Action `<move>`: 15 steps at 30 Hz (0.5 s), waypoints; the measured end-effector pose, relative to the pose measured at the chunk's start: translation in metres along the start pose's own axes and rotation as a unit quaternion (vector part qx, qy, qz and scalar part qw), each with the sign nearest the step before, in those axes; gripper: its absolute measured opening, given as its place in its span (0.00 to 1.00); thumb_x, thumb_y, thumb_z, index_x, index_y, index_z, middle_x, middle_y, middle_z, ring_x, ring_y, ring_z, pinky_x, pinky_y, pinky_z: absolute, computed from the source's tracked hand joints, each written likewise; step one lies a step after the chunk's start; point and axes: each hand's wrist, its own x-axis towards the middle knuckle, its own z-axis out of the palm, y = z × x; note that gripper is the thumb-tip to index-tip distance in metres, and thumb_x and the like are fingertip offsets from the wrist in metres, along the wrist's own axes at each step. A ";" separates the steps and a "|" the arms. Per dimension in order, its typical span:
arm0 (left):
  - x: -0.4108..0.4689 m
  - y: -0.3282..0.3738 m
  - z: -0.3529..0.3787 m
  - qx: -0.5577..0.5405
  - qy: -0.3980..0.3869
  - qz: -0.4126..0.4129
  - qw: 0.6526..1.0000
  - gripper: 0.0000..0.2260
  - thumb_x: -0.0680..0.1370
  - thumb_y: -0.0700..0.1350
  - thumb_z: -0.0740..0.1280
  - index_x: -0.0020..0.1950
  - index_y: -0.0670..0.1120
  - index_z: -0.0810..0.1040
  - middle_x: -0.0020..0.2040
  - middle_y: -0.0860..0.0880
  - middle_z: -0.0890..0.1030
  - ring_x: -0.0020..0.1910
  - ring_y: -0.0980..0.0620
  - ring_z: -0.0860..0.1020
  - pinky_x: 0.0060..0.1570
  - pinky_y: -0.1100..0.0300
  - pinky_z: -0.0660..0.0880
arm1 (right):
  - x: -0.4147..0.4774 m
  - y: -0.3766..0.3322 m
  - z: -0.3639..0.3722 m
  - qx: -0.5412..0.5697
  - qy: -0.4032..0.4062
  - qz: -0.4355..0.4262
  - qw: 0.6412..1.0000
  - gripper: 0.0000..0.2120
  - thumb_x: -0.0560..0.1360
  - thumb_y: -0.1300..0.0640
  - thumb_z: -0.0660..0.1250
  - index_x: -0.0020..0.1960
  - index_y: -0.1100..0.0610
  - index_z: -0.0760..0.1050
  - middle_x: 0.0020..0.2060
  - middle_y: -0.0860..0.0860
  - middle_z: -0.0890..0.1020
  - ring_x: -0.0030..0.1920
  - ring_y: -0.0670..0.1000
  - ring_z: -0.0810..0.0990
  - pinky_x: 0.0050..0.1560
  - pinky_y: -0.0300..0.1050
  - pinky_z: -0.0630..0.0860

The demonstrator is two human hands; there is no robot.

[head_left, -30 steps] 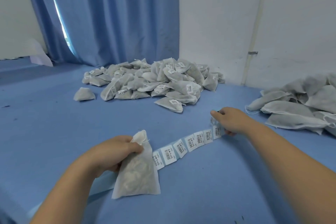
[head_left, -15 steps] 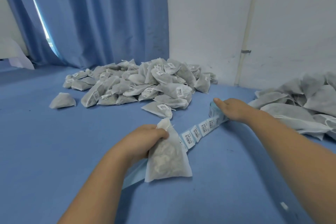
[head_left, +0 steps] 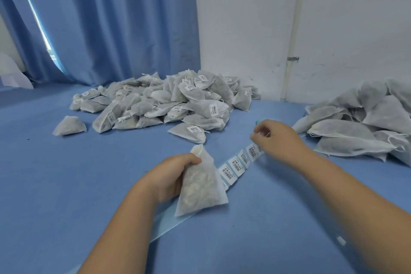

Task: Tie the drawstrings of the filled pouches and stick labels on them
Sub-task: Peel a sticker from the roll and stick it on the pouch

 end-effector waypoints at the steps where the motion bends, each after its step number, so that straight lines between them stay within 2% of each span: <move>1: -0.001 0.000 0.000 -0.010 -0.001 -0.003 1.000 0.08 0.78 0.41 0.64 0.48 0.40 0.81 0.41 0.43 0.86 0.37 0.48 0.85 0.32 0.60 0.80 | -0.013 -0.013 0.002 0.017 -0.028 -0.004 0.999 0.02 0.73 0.53 0.68 0.44 0.51 0.76 0.39 0.45 0.78 0.40 0.46 0.75 0.38 0.36 0.67; 3: -0.001 -0.001 0.000 -0.015 -0.002 -0.001 1.000 0.08 0.78 0.42 0.64 0.47 0.40 0.81 0.40 0.44 0.86 0.36 0.48 0.85 0.32 0.60 0.79 | -0.037 -0.034 0.010 0.011 -0.104 -0.013 0.994 0.02 0.72 0.52 0.69 0.41 0.50 0.77 0.38 0.44 0.79 0.38 0.43 0.76 0.36 0.34 0.69; 6: -0.002 -0.004 -0.001 -0.016 -0.013 0.005 1.000 0.09 0.77 0.43 0.64 0.50 0.40 0.81 0.42 0.43 0.86 0.38 0.47 0.85 0.35 0.59 0.79 | -0.061 -0.048 0.026 0.003 -0.159 -0.014 0.987 0.06 0.71 0.50 0.70 0.42 0.51 0.77 0.40 0.44 0.80 0.42 0.45 0.78 0.42 0.39 0.74; 8: -0.003 -0.006 -0.002 -0.030 -0.034 0.001 0.999 0.10 0.77 0.43 0.64 0.51 0.40 0.81 0.44 0.42 0.86 0.39 0.46 0.85 0.33 0.58 0.80 | -0.068 -0.049 0.031 0.016 -0.155 -0.010 0.988 0.08 0.70 0.48 0.72 0.43 0.51 0.76 0.41 0.44 0.81 0.43 0.45 0.78 0.44 0.41 0.75; 11: -0.003 -0.007 -0.007 -0.038 -0.067 -0.017 0.997 0.13 0.73 0.42 0.65 0.54 0.38 0.80 0.49 0.40 0.85 0.43 0.44 0.85 0.38 0.55 0.82 | -0.074 -0.048 0.030 0.017 -0.134 -0.023 0.991 0.08 0.69 0.50 0.73 0.41 0.49 0.74 0.39 0.43 0.80 0.41 0.43 0.78 0.45 0.42 0.76; 13: -0.003 -0.006 -0.011 -0.038 -0.079 -0.031 0.996 0.16 0.68 0.43 0.67 0.52 0.37 0.81 0.49 0.39 0.84 0.41 0.44 0.85 0.38 0.55 0.82 | -0.078 -0.049 0.028 0.008 -0.130 -0.044 0.991 0.08 0.69 0.51 0.72 0.39 0.48 0.73 0.37 0.43 0.79 0.39 0.41 0.77 0.42 0.40 0.75; 15: -0.003 -0.006 -0.016 -0.042 -0.089 -0.040 0.994 0.14 0.68 0.42 0.67 0.47 0.36 0.83 0.47 0.38 0.84 0.37 0.44 0.84 0.34 0.56 0.81 | -0.083 -0.053 0.029 0.002 -0.135 -0.069 0.988 0.08 0.69 0.49 0.72 0.39 0.49 0.73 0.38 0.43 0.78 0.40 0.42 0.77 0.42 0.40 0.75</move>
